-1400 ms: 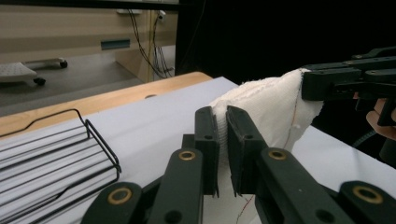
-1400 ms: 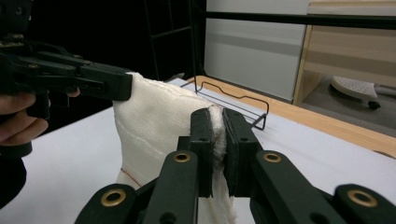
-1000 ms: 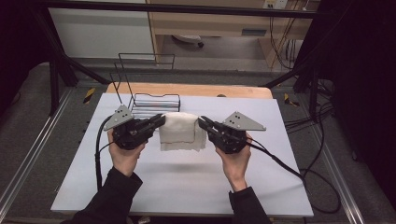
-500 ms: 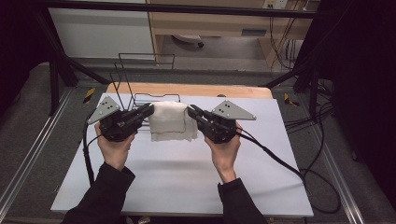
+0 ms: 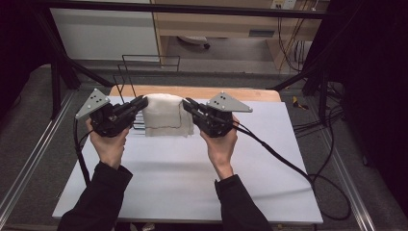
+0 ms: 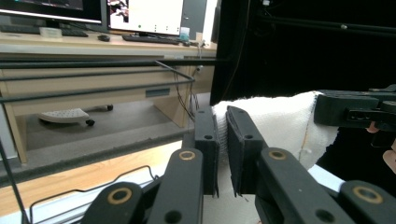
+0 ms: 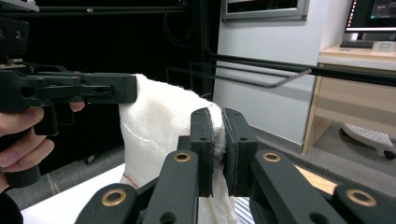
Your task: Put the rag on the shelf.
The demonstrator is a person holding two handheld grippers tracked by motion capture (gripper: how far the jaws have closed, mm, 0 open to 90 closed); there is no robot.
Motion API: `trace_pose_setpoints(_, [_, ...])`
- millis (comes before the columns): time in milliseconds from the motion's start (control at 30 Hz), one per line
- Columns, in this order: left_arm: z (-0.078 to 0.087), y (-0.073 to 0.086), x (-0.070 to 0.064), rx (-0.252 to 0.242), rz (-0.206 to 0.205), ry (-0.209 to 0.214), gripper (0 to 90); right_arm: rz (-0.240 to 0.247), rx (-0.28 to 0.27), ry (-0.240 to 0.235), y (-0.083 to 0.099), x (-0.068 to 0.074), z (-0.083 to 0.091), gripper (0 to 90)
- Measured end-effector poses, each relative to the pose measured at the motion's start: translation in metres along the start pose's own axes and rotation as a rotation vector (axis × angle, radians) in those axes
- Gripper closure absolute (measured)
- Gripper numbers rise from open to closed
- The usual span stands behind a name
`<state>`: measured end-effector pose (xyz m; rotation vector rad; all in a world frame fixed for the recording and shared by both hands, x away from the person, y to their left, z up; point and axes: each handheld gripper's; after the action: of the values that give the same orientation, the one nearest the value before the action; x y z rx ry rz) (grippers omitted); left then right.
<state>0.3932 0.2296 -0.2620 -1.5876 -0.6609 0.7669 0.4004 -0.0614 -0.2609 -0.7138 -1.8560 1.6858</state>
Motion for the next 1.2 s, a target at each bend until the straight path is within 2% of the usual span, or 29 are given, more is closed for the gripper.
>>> trace_pose_setpoints(133, [0.0, -0.005, 0.004, -0.016, 0.005, -0.005, 82.7, 0.005, -0.011, -0.001, -0.007, 0.001, -0.006, 83.8])
trace_pose_setpoints(733, [-0.003, -0.036, 0.014, -0.09, -0.029, -0.045, 82.6, 0.042, -0.067, 0.004, -0.036, 0.005, -0.03, 83.9])
trace_pose_setpoints(1200, [-0.004, -0.058, 0.027, -0.125, -0.034, -0.07, 82.6, 0.04, -0.092, 0.007, -0.053, 0.006, -0.052, 83.9])
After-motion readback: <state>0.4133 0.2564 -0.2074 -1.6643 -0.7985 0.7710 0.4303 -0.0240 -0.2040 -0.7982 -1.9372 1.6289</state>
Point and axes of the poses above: each handheld gripper's, and its own axes: z roughly backward along the jaws, y roughly out of its underside, x roughly to its left, and after that the axes turned 10 degrees about -x, right-handed
